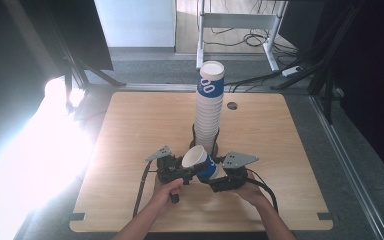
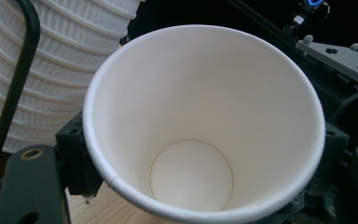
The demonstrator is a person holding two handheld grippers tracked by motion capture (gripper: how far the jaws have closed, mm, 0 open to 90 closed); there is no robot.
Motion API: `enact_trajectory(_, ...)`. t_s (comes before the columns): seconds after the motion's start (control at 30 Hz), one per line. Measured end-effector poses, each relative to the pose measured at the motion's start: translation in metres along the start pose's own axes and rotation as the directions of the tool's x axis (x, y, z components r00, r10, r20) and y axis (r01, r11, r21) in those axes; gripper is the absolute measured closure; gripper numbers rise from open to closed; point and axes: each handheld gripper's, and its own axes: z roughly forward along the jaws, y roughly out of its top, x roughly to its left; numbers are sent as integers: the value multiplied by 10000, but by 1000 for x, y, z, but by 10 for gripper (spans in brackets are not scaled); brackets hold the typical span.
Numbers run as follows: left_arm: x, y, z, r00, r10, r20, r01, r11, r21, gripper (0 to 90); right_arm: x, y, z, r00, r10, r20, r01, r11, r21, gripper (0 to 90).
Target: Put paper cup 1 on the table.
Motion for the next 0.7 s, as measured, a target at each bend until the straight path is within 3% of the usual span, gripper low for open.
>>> enact_trajectory(0.3,-1,5,-5,9999,61,124,-59,9999,-161,204,-1,2,-1,9997,238,-72,-238,9997,-8,223)
enact_trajectory(0.43,1,10,-10,9999,135,-14,-135,9997,-184,205,-3,2,-3,9995,302,-41,-303,9995,-59,209)
enact_trajectory(0.7,0,16,-23,9957,760,-531,-762,9971,-6,205,-5,2,-7,9988,488,23,-488,9988,-63,202)
